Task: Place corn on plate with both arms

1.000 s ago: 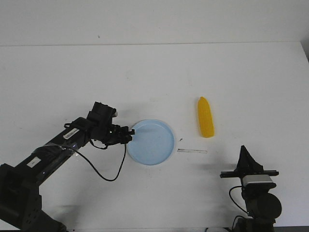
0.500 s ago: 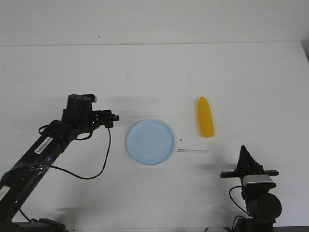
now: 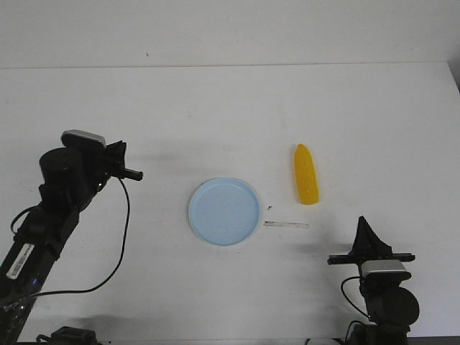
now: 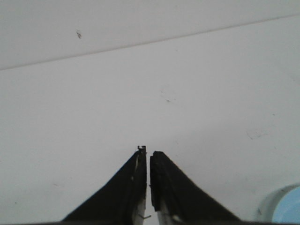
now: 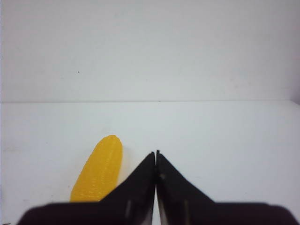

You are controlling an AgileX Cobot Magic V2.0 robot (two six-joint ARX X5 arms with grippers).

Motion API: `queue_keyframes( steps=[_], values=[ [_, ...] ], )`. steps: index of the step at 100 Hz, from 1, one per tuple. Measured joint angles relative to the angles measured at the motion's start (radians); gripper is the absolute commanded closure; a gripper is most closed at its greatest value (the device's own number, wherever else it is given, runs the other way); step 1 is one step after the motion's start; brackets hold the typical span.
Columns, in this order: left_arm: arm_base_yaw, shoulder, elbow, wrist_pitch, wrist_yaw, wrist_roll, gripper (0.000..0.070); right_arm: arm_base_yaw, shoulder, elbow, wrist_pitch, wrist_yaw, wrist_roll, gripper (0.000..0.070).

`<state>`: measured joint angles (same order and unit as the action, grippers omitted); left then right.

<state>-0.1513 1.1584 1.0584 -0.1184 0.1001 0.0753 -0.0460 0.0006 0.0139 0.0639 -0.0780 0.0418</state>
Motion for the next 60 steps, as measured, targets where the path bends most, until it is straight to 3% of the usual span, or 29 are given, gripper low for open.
queue_keyframes(
  steps=[19,46,60],
  values=[
    [0.066,-0.175,-0.209,0.163,0.000,0.013,0.0700,0.000,0.000,0.000,0.000,0.000,0.000,0.0696],
    [0.171,-0.426,-0.436,0.164,-0.001,0.011,0.0699,0.000,0.000,0.000,0.000,0.000,0.000,0.0696],
    [0.196,-0.547,-0.548,0.170,-0.001,-0.035,0.0699,0.000,0.000,0.000,0.000,0.000,0.000,0.0696]
  ],
)
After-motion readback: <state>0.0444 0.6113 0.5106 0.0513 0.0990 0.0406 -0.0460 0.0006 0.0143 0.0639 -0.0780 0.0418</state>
